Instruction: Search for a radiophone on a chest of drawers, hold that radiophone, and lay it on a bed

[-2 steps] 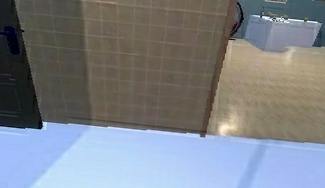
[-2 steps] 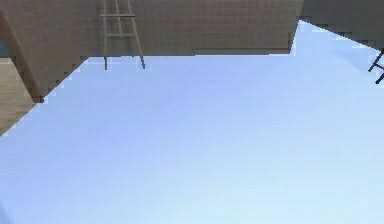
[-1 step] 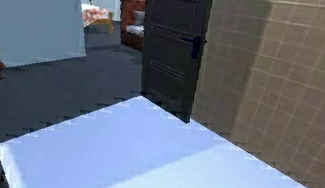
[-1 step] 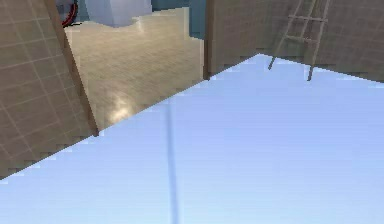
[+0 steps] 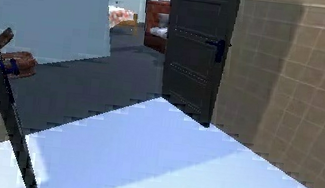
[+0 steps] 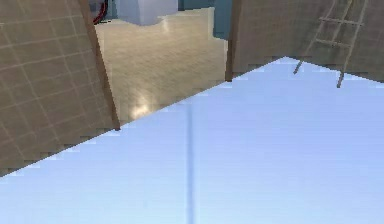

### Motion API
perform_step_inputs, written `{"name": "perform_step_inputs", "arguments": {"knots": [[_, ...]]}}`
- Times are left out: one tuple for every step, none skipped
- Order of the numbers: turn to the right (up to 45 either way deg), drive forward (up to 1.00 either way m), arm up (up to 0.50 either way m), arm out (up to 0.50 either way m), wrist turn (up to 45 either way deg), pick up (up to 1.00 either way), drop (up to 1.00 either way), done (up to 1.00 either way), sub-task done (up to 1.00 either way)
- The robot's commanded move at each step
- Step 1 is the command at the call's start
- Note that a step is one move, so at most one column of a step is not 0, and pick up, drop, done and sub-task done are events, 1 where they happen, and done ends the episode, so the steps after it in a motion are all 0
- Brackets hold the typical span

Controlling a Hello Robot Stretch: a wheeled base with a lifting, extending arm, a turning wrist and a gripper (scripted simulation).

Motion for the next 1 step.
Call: {"name": "perform_step_inputs", "arguments": {"knots": [[0.0, 1.00, 0.00, 0.00, 0.0, 0.00, 0.00, 0.00, 0.00]]}}
